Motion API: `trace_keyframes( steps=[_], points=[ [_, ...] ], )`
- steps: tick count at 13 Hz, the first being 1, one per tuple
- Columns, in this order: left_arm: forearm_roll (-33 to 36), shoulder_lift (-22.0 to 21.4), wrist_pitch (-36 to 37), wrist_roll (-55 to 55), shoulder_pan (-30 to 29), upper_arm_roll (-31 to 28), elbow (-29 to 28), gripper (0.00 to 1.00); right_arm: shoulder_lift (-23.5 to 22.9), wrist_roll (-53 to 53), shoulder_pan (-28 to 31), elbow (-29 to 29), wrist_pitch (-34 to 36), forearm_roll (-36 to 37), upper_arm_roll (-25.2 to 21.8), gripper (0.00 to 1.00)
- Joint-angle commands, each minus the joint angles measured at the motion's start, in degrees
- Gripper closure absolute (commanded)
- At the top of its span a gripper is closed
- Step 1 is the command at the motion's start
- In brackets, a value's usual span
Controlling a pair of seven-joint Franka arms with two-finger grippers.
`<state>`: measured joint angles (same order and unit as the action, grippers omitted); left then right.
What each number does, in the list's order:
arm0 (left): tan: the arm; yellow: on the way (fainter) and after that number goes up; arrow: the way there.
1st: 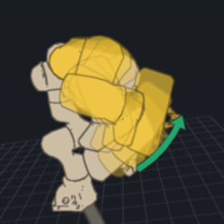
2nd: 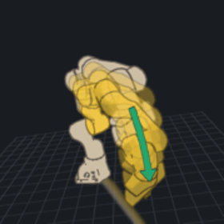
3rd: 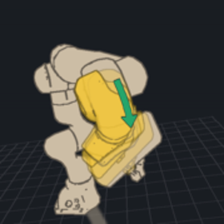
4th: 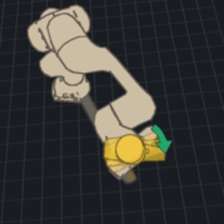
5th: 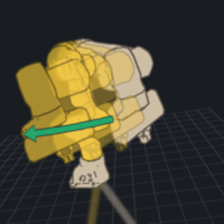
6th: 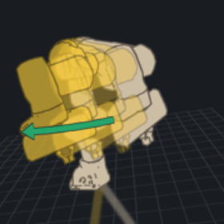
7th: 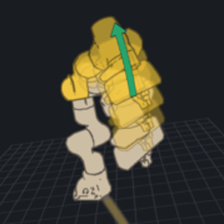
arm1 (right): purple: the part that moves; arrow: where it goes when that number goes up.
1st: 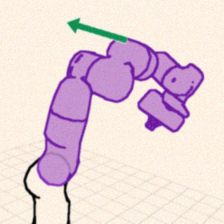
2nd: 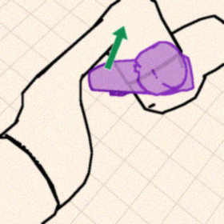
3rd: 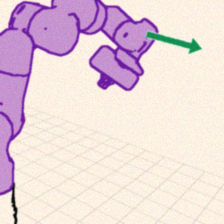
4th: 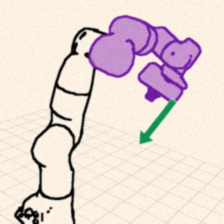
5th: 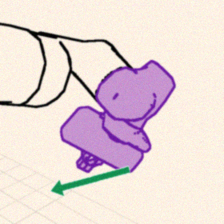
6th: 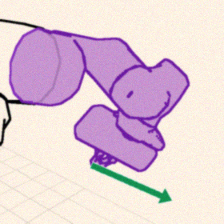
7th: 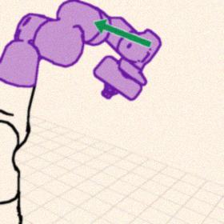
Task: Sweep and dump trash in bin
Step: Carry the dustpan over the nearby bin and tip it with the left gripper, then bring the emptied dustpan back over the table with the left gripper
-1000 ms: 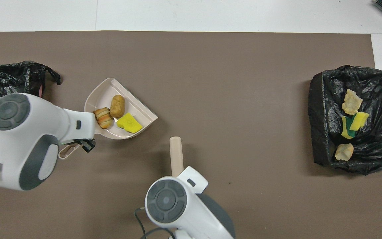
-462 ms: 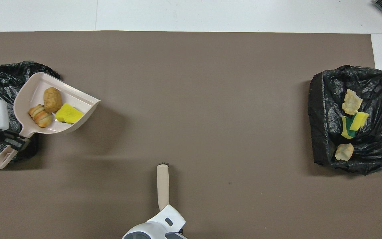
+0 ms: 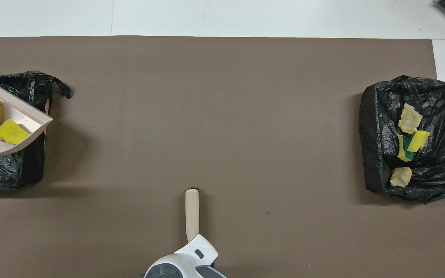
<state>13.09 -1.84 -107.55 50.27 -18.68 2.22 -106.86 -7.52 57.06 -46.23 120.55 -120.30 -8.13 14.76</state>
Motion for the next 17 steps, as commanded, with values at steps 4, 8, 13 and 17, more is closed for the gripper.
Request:
trace_keyframes(
  steps=[4, 8, 13, 17],
  points=[
    [15.86, 9.31, -9.33, 16.70, -5.93, 0.50, 10.89, 1.00, -2.06, -0.54, 0.61, 0.74, -2.66, -2.77, 0.09, 1.00],
    [31.79, 9.13, -5.93, 16.79, -2.60, 0.68, 10.45, 1.00, -3.20, -0.46, 1.05, -1.54, -2.04, -2.16, -0.09, 0.64],
    [44.69, 8.96, -0.13, 16.79, 3.46, 0.85, 10.00, 1.00, -3.73, -0.63, 6.40, -5.85, -2.48, -0.84, -0.44, 0.43],
    [56.13, 8.96, 2.24, 16.53, 6.62, 0.94, 10.97, 1.00, -2.15, -2.90, 17.02, -9.10, -2.39, 1.96, -0.44, 0.18]
  ],
)
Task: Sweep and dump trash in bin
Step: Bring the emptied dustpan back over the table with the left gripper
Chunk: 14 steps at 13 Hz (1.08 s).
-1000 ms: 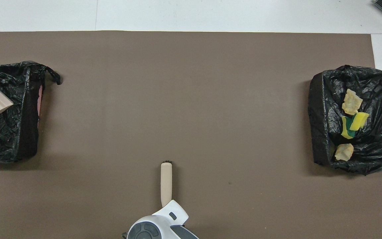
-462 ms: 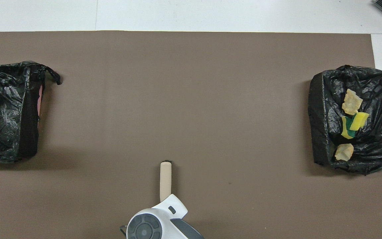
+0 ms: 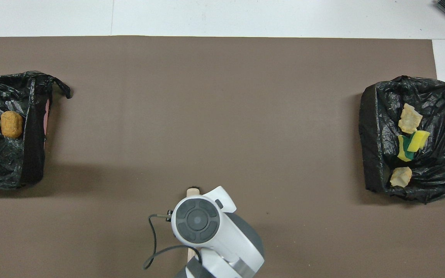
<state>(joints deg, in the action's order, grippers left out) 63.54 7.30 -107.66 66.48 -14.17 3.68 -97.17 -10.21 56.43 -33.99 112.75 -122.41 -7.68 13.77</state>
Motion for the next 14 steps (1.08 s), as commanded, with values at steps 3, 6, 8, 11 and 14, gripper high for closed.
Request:
trace_keyframes(
  steps=[3, 6, 8, 11, 14],
  points=[
    [6.69, 0.79, 2.18, 0.05, 2.65, -0.43, 3.04, 1.00, 3.51, -4.55, 14.97, -2.62, 0.06, 1.97, 0.46, 0.00],
    [-3.19, 0.79, 3.07, -2.05, 4.59, -0.34, 3.13, 1.00, 8.43, -13.16, 24.11, -2.62, 1.29, 3.37, 0.46, 0.00],
    [-15.38, 1.40, 4.38, -4.33, 5.38, -0.34, 6.19, 1.00, 13.08, -18.87, 30.35, -3.32, 5.75, 5.65, 0.38, 0.00],
    [-33.00, 1.67, 4.48, -12.93, 6.34, -0.34, 6.73, 1.00, 16.53, -28.01, 36.52, -9.01, 19.26, 6.54, -0.41, 0.00],
    [-45.23, 1.14, 6.23, -29.94, 10.02, -0.07, 5.16, 1.00, 16.54, -28.83, 38.11, -15.96, 30.71, 10.49, -1.81, 0.00]
  ],
)
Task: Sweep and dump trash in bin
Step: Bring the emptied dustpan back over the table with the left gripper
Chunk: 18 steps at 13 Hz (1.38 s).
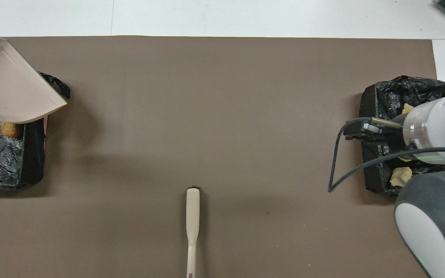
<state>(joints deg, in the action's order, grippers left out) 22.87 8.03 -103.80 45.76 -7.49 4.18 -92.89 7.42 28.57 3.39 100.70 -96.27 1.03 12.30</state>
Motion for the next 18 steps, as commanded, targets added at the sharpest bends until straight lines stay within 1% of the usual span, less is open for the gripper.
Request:
trace_keyframes(
  steps=[1, 2, 3, 4, 6, 7, 8, 9, 10, 12, 13, 14, 16, 18],
  points=[
    [-6.68, -0.02, 2.28, -16.77, 5.36, -0.41, -0.35, 1.00, -1.10, -0.97, 0.83, -5.58, 7.47, 1.87, -0.96, 0.00],
    [-9.14, -0.55, 1.67, -23.63, 8.17, -0.49, -1.50, 1.00, -1.18, -1.06, 0.75, -7.51, 9.76, 1.95, -1.05, 0.00],
    [-11.34, -0.55, 1.32, -30.84, 10.11, -0.40, -2.12, 1.00, -1.62, -2.97, 1.18, -9.36, 10.39, 1.87, -1.05, 0.00],
    [-13.01, -0.47, 0.88, -36.65, 13.78, -0.40, -2.56, 1.00, -1.97, -5.78, 1.27, -9.99, 10.40, 1.95, -1.66, 0.00],
    [-17.66, -0.73, -1.40, -45.71, 18.81, -0.40, -3.79, 1.00, -2.59, -10.00, 1.36, -10.08, 10.58, 2.13, -2.28, 0.00],
    [-19.60, -0.56, -1.84, -49.50, 21.35, -0.40, -4.58, 1.00, -2.85, -11.68, 1.36, -11.30, 11.53, 2.04, -2.28, 0.00],
    [-19.71, 0.66, -4.46, -57.37, 25.99, -0.49, -5.63, 1.00, -4.51, -13.08, 1.27, -13.75, 13.02, 2.13, -2.28, 0.00],
    [-19.80, 3.29, -9.27, -67.98, 31.08, -0.49, -6.25, 1.00, -5.83, -13.71, 1.27, -15.95, 14.17, 2.13, -2.20, 0.00],
    [-19.71, 4.18, -12.36, -73.04, 34.61, -0.40, -6.95, 1.00, -6.36, -14.24, 1.27, -17.10, 14.44, 2.48, -2.20, 0.00],
    [-19.80, 4.63, -15.54, -74.41, 39.28, -0.49, -10.72, 1.00, -6.98, -16.87, 1.18, -18.25, 14.44, 4.15, -2.11, 0.00],
    [-19.80, 4.46, -19.56, -74.68, 40.09, -0.40, -13.78, 1.00, -7.42, -16.88, 1.18, -18.69, 14.44, 4.15, -1.93, 0.00],
    [-19.80, 4.19, -22.04, -74.68, 40.62, -0.49, -15.47, 1.00, -7.42, -16.96, 1.10, -18.69, 14.44, 4.15, -1.93, 0.00],
    [-19.80, 4.10, -24.16, -74.42, 41.07, -0.40, -17.50, 1.00, -7.42, -17.14, 0.66, -18.69, 14.53, 3.98, -2.28, 0.00],
    [-19.80, 3.93, -24.52, -74.42, 41.85, -0.49, -18.47, 1.00, -7.42, -17.14, -0.04, -18.69, 14.53, 3.63, -3.33, 0.00]
  ],
)
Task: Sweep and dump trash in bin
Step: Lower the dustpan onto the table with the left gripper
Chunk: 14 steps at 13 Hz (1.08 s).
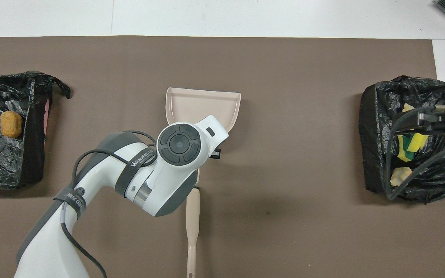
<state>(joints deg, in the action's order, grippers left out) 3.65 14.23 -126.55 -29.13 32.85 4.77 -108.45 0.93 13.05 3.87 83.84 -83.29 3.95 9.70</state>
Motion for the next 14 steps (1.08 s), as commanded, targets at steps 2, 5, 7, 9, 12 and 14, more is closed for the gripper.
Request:
trace_keyframes(
  steps=[2, 5, 7, 9, 12, 14],
  points=[
    [-0.57, -2.28, -2.99, 0.92, 1.42, -1.08, -3.17, 1.00, -0.93, -1.28, -4.46, -1.75, 1.46, 0.18, -4.57, 0.00],
    [-0.57, -1.66, -5.02, 0.22, 1.60, -1.08, -5.10, 1.00, -0.85, -1.27, -6.60, -1.58, 1.11, -1.66, -7.85, 0.00],
    [-0.57, -1.40, -5.37, 0.83, 1.51, -1.08, -5.72, 1.00, -0.85, -1.63, -6.60, -1.58, 1.02, -1.66, -7.85, 0.00],
    [-0.57, -1.31, -6.87, 0.57, 1.51, -1.08, -6.33, 0.88, -0.58, -1.54, -6.34, -1.23, 0.58, -1.66, -7.85, 0.00],
    [-0.57, -1.22, -7.84, 0.21, 1.42, -1.17, -6.25, 0.00, -0.23, -1.72, -6.33, -0.79, 0.58, -1.66, -7.76, 0.00],
    [-0.48, -2.01, -7.05, 1.09, 0.20, -1.60, -5.64, 0.00, 0.03, -1.63, -6.42, -0.52, 1.19, -1.66, -7.59, 0.00]
  ],
)
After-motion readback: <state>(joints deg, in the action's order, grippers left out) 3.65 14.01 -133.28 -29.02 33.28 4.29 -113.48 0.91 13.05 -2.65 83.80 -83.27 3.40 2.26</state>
